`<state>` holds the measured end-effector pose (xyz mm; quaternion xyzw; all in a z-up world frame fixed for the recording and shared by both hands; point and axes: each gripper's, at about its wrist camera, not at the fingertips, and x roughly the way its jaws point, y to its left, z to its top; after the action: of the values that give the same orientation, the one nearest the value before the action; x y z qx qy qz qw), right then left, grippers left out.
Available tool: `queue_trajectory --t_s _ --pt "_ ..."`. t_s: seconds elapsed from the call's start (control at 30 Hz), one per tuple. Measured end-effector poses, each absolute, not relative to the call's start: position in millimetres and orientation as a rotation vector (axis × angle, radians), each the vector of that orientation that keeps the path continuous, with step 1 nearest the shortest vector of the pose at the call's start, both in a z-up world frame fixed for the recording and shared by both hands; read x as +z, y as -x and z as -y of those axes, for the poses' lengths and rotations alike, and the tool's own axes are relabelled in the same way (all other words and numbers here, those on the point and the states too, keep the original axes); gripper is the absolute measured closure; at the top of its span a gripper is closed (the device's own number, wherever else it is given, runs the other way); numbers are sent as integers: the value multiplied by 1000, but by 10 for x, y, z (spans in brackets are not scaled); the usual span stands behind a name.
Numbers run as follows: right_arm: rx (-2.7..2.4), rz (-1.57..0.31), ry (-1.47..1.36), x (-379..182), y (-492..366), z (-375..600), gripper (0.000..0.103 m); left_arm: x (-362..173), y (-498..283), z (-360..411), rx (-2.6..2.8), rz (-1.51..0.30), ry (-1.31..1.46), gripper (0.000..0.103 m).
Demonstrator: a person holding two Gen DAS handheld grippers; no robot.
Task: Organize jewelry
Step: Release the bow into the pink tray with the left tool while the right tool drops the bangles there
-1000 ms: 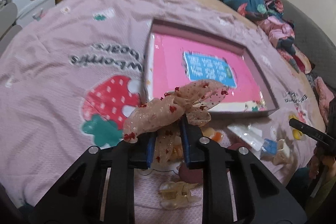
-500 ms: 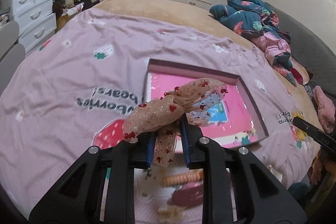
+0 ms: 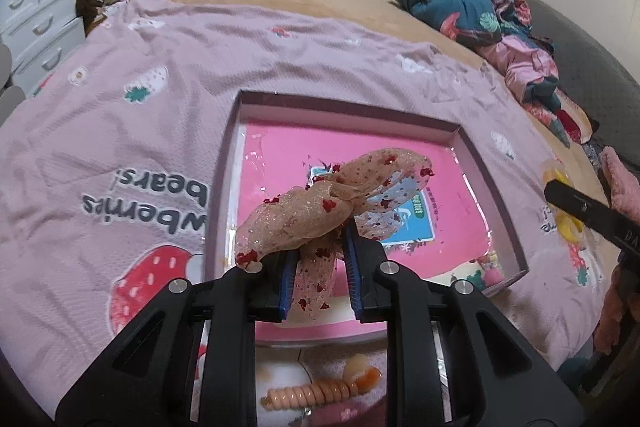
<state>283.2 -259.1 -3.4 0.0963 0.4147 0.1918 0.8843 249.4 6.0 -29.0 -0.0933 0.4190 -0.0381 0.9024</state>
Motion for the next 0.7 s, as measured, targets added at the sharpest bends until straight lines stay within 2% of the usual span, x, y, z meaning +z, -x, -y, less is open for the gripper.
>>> queue_trajectory --t_s 0.27,0.47,0.63,0.7 --pt "369 -928 -148 -389 -2999 2375 64 -531 -2571 -23 -87 -912 174 86" --pt "338 -961 -117 -599 -3053 2272 64 -592 -2557 -52 -83 -929 167 77" --pt "316 -974 -102 -677 -3049 2254 62 -585 -2532 -74 -83 -933 168 63" --pt "309 -973 -96 -681 -3025 2257 60 -575 -2500 -89 -83 -933 168 63"
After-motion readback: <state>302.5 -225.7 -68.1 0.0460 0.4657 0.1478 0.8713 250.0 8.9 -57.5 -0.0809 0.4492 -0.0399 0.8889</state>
